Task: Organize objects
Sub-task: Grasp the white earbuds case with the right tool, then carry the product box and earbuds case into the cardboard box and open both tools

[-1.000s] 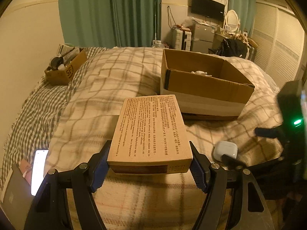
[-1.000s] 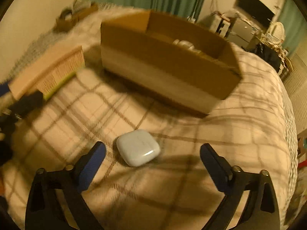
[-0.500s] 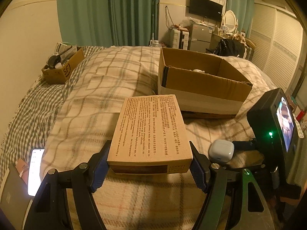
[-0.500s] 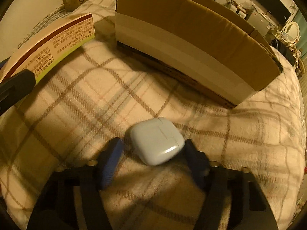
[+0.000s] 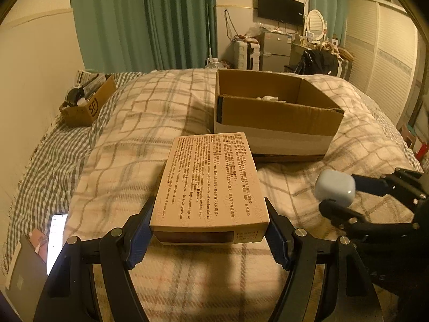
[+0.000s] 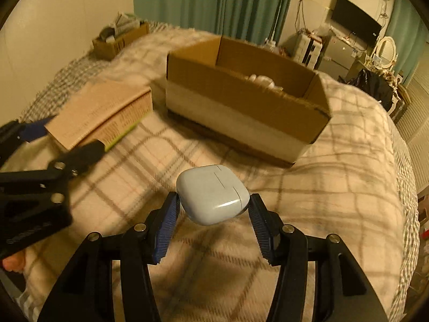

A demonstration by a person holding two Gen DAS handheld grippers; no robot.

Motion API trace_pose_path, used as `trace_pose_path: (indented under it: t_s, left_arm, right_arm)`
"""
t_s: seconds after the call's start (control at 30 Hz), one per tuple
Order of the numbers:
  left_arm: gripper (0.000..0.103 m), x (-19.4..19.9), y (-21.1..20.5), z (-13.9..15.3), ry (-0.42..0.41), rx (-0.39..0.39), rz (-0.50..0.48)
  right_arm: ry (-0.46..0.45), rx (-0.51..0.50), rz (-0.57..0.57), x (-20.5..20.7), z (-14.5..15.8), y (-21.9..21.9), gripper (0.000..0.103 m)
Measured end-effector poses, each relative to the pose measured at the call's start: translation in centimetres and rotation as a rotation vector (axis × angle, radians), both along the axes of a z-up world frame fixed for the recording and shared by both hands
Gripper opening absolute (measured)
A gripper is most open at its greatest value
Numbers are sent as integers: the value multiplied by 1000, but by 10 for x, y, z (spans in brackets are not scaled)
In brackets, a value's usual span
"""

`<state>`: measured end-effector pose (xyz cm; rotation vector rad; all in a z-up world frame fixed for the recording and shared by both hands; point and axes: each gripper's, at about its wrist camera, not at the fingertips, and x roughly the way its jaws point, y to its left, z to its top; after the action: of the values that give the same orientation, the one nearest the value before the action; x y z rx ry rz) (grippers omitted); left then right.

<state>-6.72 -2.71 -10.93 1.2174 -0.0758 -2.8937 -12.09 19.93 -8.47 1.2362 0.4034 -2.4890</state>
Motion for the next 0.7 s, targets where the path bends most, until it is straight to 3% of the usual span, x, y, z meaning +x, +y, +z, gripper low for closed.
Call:
trace_pose_path:
  t_s: [0.4, 0.7]
  left_arm:
    - [75, 12, 15, 44, 70, 43, -62]
    - [75, -7, 28, 93, 151, 47, -98]
  right_arm:
    - [126, -49, -32, 21, 57, 16, 53]
    - [215, -67, -54, 3, 109, 25, 53]
